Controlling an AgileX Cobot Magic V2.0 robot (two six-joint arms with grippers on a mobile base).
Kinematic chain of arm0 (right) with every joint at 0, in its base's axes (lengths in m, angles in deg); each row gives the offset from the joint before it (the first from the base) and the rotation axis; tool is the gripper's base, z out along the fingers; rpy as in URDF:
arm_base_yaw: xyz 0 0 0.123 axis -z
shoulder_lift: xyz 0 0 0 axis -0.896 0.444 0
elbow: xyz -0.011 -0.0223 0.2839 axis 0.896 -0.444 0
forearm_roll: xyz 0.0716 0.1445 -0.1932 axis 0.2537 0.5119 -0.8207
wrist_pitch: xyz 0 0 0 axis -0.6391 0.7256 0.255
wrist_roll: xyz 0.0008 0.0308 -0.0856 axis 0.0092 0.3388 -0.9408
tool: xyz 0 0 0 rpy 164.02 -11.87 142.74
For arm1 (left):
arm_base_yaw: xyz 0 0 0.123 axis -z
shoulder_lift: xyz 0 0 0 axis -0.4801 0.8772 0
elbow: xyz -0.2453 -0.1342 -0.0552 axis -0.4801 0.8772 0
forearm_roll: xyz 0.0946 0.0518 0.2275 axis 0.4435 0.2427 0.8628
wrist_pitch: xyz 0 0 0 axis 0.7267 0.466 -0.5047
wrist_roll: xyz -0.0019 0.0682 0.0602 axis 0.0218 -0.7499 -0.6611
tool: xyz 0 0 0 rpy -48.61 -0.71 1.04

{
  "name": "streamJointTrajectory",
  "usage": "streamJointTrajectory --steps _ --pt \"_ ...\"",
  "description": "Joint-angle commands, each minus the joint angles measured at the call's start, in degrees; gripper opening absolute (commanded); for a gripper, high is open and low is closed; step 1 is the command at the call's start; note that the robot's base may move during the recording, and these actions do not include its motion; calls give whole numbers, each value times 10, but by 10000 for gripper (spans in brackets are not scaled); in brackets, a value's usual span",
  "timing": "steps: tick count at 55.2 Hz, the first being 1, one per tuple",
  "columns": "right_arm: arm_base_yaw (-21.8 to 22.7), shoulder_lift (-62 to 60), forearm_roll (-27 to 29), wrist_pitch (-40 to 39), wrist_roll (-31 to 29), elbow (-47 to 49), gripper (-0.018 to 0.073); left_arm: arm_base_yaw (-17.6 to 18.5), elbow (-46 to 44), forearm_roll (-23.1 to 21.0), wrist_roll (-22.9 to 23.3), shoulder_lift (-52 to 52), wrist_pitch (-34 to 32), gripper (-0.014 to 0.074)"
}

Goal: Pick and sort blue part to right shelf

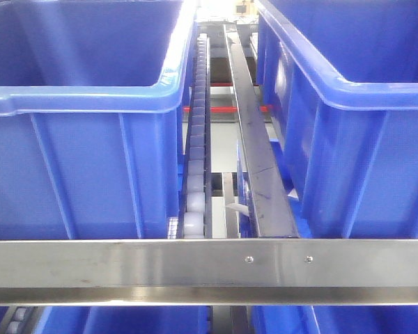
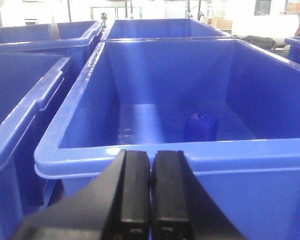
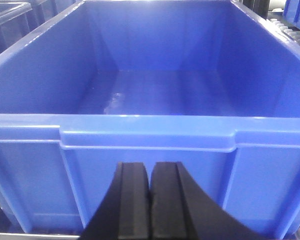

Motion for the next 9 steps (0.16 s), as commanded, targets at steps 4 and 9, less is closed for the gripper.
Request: streamJointTrajectory --steps 4,9 --pt "1 -10 0 -52 -3 4 37 4 18 -4 4 -13 -47 124" --pt "1 -10 0 -52 -3 4 37 4 18 -4 4 -13 -47 124"
